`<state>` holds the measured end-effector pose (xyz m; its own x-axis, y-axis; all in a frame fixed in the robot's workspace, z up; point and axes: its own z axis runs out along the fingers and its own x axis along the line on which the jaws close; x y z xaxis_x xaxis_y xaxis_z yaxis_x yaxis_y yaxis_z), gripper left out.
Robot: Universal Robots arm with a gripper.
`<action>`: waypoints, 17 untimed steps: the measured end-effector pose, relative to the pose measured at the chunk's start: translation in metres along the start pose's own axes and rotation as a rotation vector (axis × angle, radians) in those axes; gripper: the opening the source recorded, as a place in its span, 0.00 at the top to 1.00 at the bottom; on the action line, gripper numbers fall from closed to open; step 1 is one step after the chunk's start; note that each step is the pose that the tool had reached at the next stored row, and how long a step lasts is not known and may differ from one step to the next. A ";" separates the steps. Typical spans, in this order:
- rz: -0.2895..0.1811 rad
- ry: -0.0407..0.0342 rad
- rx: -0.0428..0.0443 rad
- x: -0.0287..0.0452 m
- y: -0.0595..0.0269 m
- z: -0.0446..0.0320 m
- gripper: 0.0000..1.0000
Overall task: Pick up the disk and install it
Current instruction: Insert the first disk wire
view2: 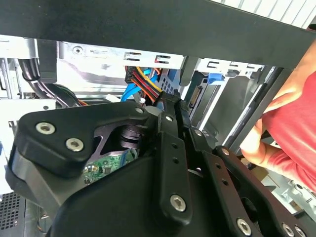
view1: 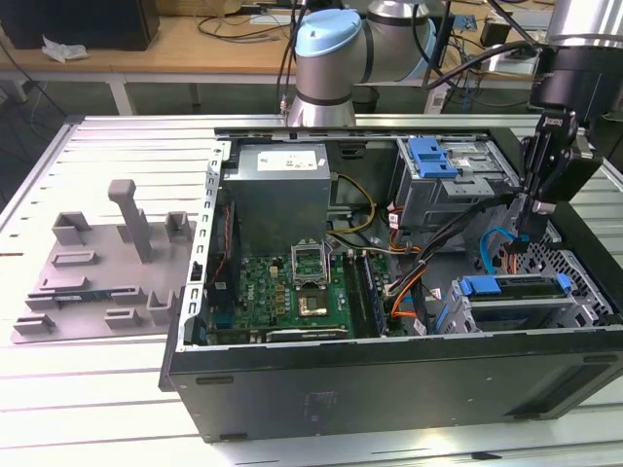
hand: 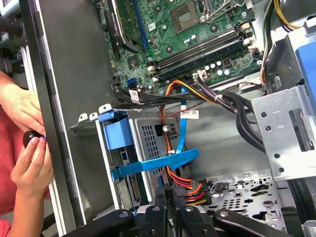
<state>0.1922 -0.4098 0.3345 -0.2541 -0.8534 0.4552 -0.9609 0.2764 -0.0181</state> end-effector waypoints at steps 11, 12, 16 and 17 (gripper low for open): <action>-0.011 -0.0626 -0.0147 0.0192 -0.0028 0.0098 0.84; -0.014 -0.0660 -0.0142 0.0198 -0.0026 0.0098 0.84; -0.028 -0.0887 -0.0140 0.0213 -0.0026 0.0099 0.84; -0.032 -0.0959 -0.0138 0.0220 -0.0026 0.0098 0.84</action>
<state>0.1880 -0.4336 0.3358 -0.2331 -0.9001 0.3680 -0.9673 0.2537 0.0077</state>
